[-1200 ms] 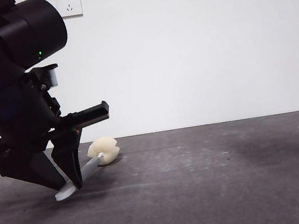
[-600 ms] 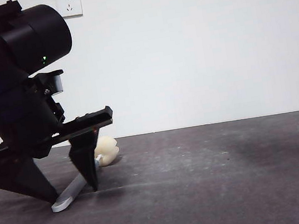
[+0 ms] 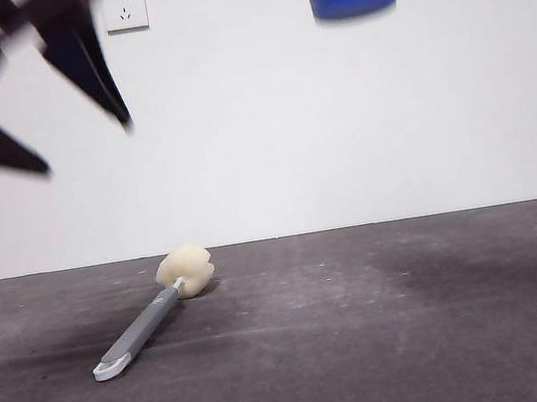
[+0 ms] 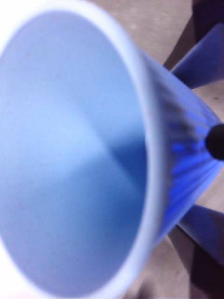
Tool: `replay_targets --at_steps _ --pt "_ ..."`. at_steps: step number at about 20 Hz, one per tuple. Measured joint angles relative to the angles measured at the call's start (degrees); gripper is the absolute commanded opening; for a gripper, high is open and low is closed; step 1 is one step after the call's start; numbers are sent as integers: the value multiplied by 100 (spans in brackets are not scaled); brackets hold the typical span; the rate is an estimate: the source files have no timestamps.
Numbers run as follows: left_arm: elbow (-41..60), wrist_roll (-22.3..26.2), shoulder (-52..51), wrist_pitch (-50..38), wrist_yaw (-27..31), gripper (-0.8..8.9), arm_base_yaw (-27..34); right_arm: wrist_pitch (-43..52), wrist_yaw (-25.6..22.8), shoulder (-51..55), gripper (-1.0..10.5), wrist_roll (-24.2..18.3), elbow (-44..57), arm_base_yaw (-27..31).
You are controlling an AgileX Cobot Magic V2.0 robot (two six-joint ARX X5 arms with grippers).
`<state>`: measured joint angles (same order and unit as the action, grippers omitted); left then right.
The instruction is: Pick up the cup brush,pick up the cup,insert the brush into the cup,clean the cup,put the cup brush back,put the cup back to the fixed position on the table
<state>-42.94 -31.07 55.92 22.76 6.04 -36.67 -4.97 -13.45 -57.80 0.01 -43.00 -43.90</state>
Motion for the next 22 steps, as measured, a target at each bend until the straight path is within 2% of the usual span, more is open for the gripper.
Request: replay_targets --at_steps 6,8,12,15,22 --pt "0 160 -2135 769 -94 386 0 1742 31 -321 -17 20 1510 367" --pt "0 170 -2540 896 -164 386 0 2271 260 -820 -17 20 1788 503" --pt "0 175 -2771 1272 -214 386 0 3473 302 -2090 -17 17 1843 745" --pt "0 195 -2769 1458 -216 386 0 4028 302 -2726 -17 9 1843 979" --pt "0 195 -2771 1458 -210 386 -2 5038 907 -3886 -17 0 1843 1436"
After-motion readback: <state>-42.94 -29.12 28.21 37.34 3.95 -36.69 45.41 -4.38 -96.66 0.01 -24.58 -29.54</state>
